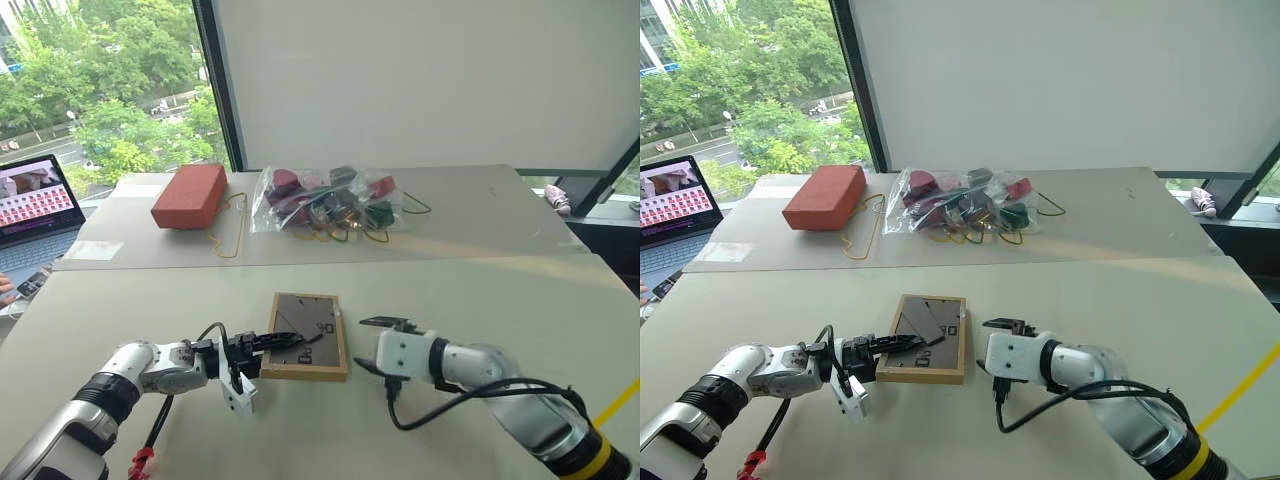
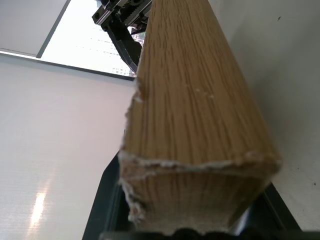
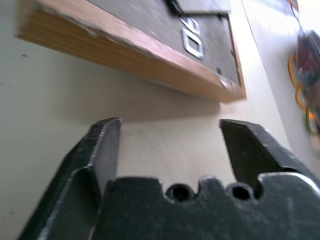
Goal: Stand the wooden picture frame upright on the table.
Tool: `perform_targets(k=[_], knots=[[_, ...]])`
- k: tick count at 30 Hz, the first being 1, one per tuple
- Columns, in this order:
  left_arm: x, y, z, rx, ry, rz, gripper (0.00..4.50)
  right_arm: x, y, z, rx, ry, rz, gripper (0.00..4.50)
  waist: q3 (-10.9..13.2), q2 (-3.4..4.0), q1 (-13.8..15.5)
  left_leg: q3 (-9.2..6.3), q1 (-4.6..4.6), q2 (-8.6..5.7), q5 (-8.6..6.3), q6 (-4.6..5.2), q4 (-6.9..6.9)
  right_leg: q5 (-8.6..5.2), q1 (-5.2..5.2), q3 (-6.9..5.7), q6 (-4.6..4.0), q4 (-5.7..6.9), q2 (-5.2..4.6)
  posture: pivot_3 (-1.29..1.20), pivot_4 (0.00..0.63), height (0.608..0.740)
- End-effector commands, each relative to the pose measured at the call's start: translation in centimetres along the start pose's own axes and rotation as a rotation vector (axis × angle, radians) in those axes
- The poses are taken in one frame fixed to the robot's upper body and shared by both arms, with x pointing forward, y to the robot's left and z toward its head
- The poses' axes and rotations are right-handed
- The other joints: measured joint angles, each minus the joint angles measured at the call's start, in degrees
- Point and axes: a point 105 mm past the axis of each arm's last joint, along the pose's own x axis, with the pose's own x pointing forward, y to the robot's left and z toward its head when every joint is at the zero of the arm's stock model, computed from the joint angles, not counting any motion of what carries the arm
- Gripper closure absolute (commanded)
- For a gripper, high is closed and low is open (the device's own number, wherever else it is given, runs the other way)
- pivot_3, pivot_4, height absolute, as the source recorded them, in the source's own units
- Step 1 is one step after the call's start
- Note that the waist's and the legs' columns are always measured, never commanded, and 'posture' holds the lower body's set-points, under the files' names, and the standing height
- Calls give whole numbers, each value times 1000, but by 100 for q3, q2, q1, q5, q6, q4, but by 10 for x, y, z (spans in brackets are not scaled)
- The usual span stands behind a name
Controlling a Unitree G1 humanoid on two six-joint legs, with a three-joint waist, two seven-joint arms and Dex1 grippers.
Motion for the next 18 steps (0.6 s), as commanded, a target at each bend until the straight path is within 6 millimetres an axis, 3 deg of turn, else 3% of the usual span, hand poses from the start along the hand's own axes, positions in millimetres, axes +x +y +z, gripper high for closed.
perform_targets(k=[1, 7, 10, 14, 18], knots=[[-1, -16, 6, -38, -21, -72, 3380, 2, -5, 19, -174, -75, -18, 58, 0, 0, 4, 0, 0, 0, 0, 0, 1, 0, 0, 0, 0, 0, 0, 0, 150, 740], [0, -16, 6, -46, -16, -71, 3380, 14, -8, 33, -257, -124, -67, 58, 0, 0, 8, 0, 0, 0, 0, -1, 4, 0, 1, 0, 0, 1, 0, 0, 150, 740], [-1, -16, 6, -51, -13, -73, 3380, 14, -7, 31, -258, -116, -74, 793, 0, -1, 13, 0, -1, -1, 0, -1, 5, 0, 2, 0, 0, 0, -1, 0, 150, 740], [-1, -16, 5, -68, -5, -69, 3380, 15, -5, 34, -276, -132, -88, 2161, -1, -1, 9, 1, 0, -1, 1, -1, 5, 0, 1, 0, 0, 2, 0, 0, 150, 740], [-1, -14, 4, -105, 2, -50, 3380, 16, -10, 40, -291, -150, -137, 2877, -1, -1, -12, 1, 4, 0, 1, -1, 5, 0, 1, 1, 0, 9, 1, 0, 150, 740]])
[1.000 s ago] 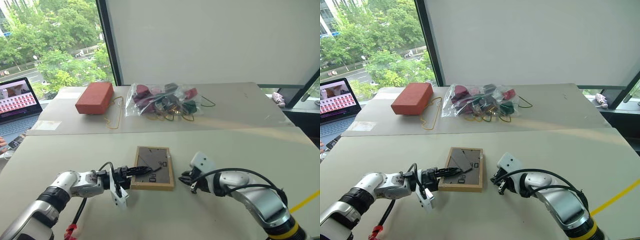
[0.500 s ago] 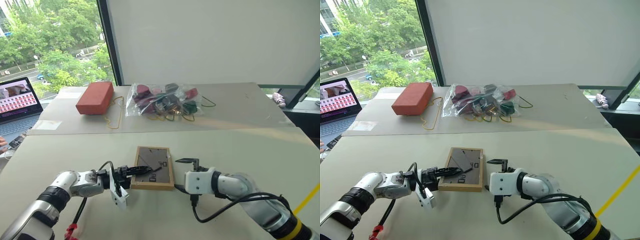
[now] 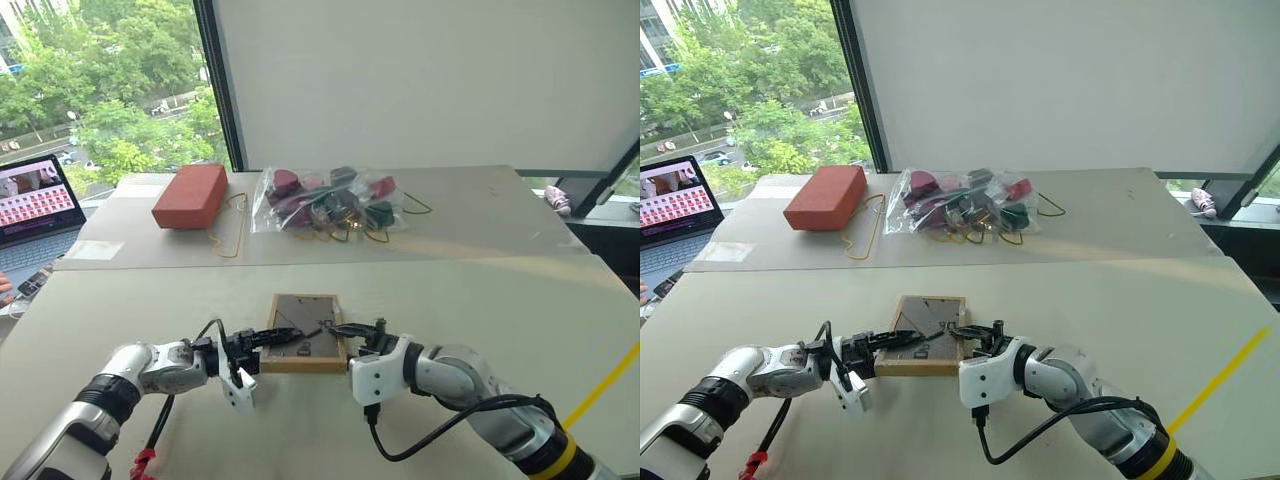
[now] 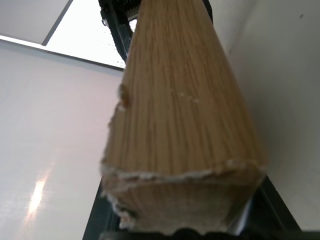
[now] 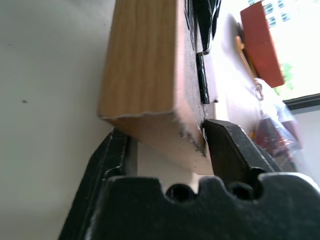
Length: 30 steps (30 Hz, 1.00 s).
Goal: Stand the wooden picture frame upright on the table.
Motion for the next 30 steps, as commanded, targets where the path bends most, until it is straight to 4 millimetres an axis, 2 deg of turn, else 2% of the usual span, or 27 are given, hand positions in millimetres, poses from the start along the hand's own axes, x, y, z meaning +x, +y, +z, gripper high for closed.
perform_targets(k=[1, 6, 8, 14, 20, 30], knots=[[0, -18, 6, -34, -18, -102, 3380, 1, -11, 12, -6, -49, -61, 2907, 0, 0, -7, 0, 0, 0, 0, 0, 0, 0, 0, 0, 0, 0, 0, 0, 150, 740], [1, -9, 3, -61, -2, -59, 3380, 1, -15, 13, -15, -49, -86, 3035, 0, 0, -13, 0, 1, 0, 0, 0, 1, 0, 0, 2, 0, 3, 0, 0, 150, 740], [2, -7, 2, -63, 3, -50, 2385, 1, -15, 12, -20, -44, -84, 3038, 0, 0, -14, 0, 1, 0, 0, 0, 1, 0, 0, 1, 0, 3, 0, 0, 150, 740], [-5, -9, 4, -60, 8, -84, 215, 0, -9, 9, -17, -32, -62, 3038, -1, 1, -23, 1, 5, 1, 0, 0, 0, 0, 1, 3, -1, 4, 2, 0, 150, 740], [-18, -9, 4, -70, 22, -96, 215, -1, -6, 9, -39, -33, -50, 3038, -1, 1, -28, 1, 4, 1, 0, 0, 0, 0, 0, 3, -1, 4, 2, 0, 150, 740], [-25, 1, -3, -79, 60, -61, 215, -4, -4, 4, -62, -18, -39, 3038, -1, 1, -23, 2, 4, 1, 0, 0, 0, 0, 0, 3, -1, 3, 2, 0, 150, 740]])
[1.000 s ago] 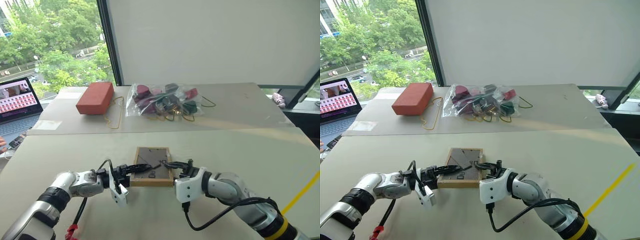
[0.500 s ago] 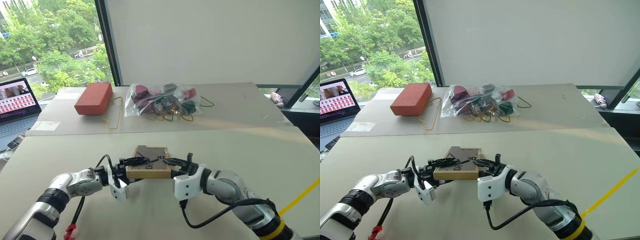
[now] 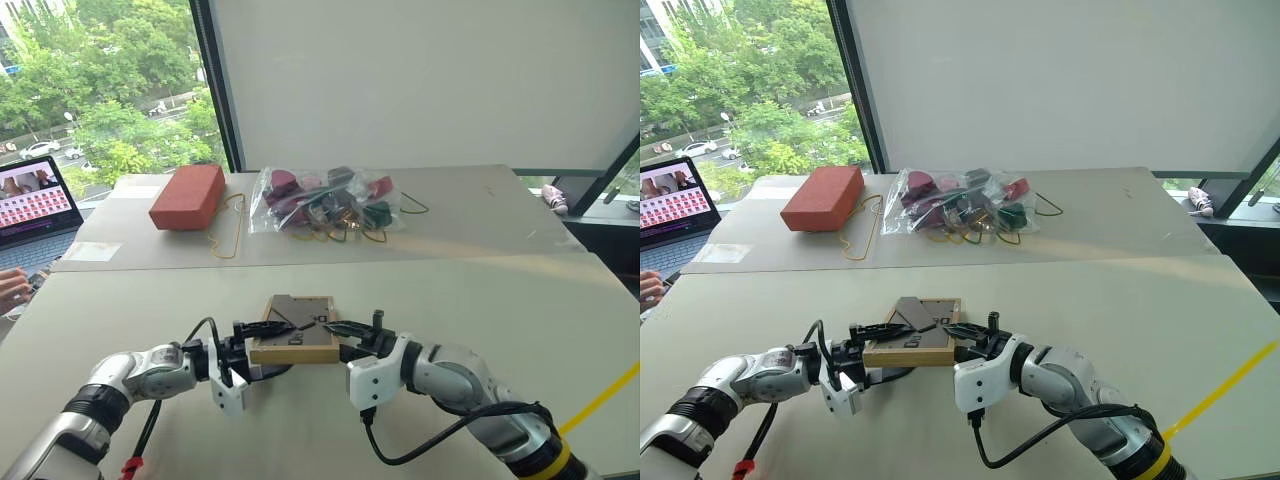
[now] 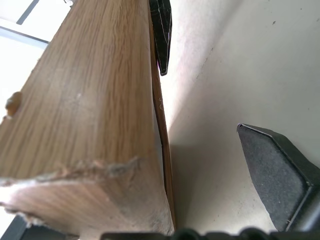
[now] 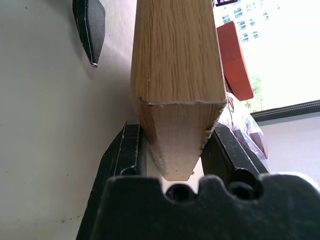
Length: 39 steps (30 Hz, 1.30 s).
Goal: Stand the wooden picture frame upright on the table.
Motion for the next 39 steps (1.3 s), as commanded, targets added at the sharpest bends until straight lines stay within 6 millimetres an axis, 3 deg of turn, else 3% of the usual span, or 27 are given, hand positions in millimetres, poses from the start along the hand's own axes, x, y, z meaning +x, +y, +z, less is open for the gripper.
perform_targets(k=[1, 11, 18, 21, 27, 35, 39], knots=[[-12, 3, -4, -13, 33, 9, 215, -5, 2, -4, -8, 16, 17, 3038, 0, 0, 0, 0, 0, 0, 0, 0, 0, 0, 0, 0, 0, 0, 0, 0, 150, 740], [-22, 10, 2, -16, 30, 35, 215, -6, 4, -5, -13, 22, 20, 3038, 0, 0, 12, 0, -1, 0, 0, 0, 0, 0, 1, 0, 0, -1, -1, 0, 150, 740], [-13, 9, 9, -23, -9, 37, 215, -3, 2, -2, -11, 12, 17, 3038, 0, 0, 12, 0, -1, 0, 0, 0, 0, 0, 1, 0, 0, -1, -1, 0, 150, 740], [-8, 9, 10, -28, -23, 32, 943, -3, 4, -2, -11, 15, 20, 3038, 0, 0, 7, 0, 0, 0, 0, 0, 0, 0, 0, 0, 0, 0, 0, 0, 150, 740], [-6, 8, 9, -20, -19, 27, 2938, -9, 5, -8, 11, 44, 28, 3038, 0, 0, 14, 0, 1, 0, 0, 0, 1, 0, 3, 0, 0, -1, 0, 0, 150, 740], [-3, 5, 10, -21, -11, 37, 2938, -48, -3, -55, 209, 208, 46, 3038, 0, 0, 100, 1, 0, -3, 0, 0, 5, 0, 13, -1, 0, -13, -5, 0, 150, 740], [-2, 3, 10, -26, -2, 40, 3032, -66, -12, -71, 259, 257, 71, 1514, 1, -2, 133, 2, -1, -3, -1, 1, 5, 0, 14, 0, 1, -17, -4, 0, 150, 740]])
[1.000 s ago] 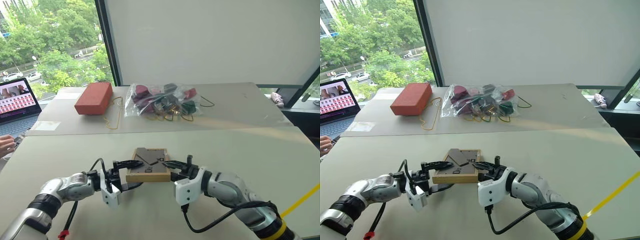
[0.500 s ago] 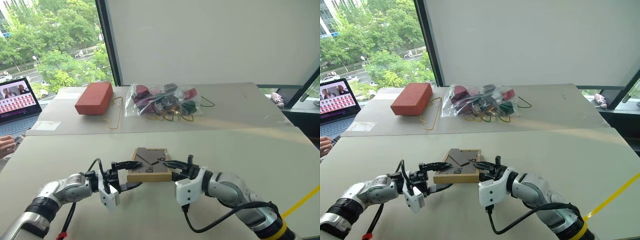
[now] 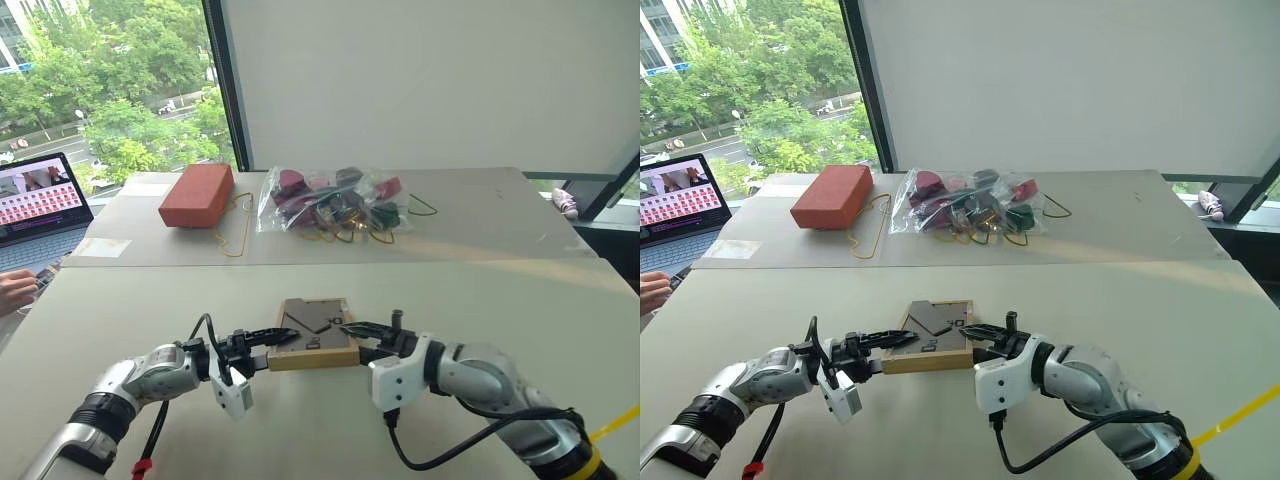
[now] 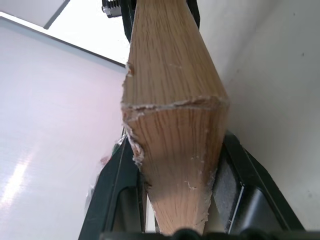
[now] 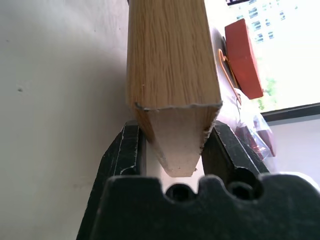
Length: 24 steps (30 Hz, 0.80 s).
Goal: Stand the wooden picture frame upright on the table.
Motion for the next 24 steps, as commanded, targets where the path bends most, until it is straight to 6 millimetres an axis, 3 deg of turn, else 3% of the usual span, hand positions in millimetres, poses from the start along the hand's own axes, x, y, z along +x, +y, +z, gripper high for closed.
perform_targets(k=[1, 4, 7, 10, 13, 15, 17, 20, 24], knots=[[-8, -1, -4, 5, 40, -5, 3032, -24, -17, -34, 92, 119, -4, 1225, 1, 0, 21, 5, -1, -1, 0, 0, 2, 0, -2, 3, 1, -2, -2, 0, 150, 740], [-8, -2, -4, 6, 44, -2, 3032, -22, -19, -26, 40, 80, -10, 200, 0, 1, -48, 5, 6, 9, -3, 5, -6, -2, -10, 4, -6, 9, 9, 0, 150, 740], [-7, -2, -3, 9, 42, 1, 3032, -16, -25, -23, 131, 71, -53, 50, 0, 1, -73, 0, 6, 9, -2, 5, -4, -4, -9, 4, -9, 17, 10, 0, 150, 740], [-7, -3, -2, 14, 36, -8, 3032, -12, -53, -30, 490, 68, -168, 50, 0, 1, -105, 1, 3, 8, -2, 4, 4, -3, -7, 4, -8, 17, 8, 0, 150, 740], [-6, -6, 1, 15, 19, -21, 3032, -3, -72, -22, 933, 8, 14, 50, 2, 5, -108, -2, 2, 7, 1, -1, 5, -2, -10, 5, -10, 25, 7, 0, 150, 740], [-5, -7, 2, 18, 12, -24, 3032, 7, -93, 2, 1243, -104, 189, 50, 2, 8, -126, -4, 1, 6, 1, 0, 6, -1, -13, 4, -11, 29, 7, 0, 150, 740], [-4, -7, 1, 20, 11, -24, 3032, 17, -104, 28, 1295, -185, 320, 50, -3, 19, -107, -8, 0, 7, 1, 0, 1, 1, -21, 1, -14, 34, 8, 0, 150, 740], [-3, -7, 2, 21, 7, -23, 3032, 35, -107, 49, 1347, -212, 429, 50, -5, 22, -90, -26, -5, 10, -4, 9, -12, 0, -20, -20, -15, 37, 10, 0, 150, 740], [-2, -8, 3, 21, 2, -21, 3032, 60, -84, 49, 1329, -108, 529, 50, -5, 22, -87, -23, -19, -2, -3, 6, -3, 3, -21, -19, -9, 36, -3, 0, 150, 740]])
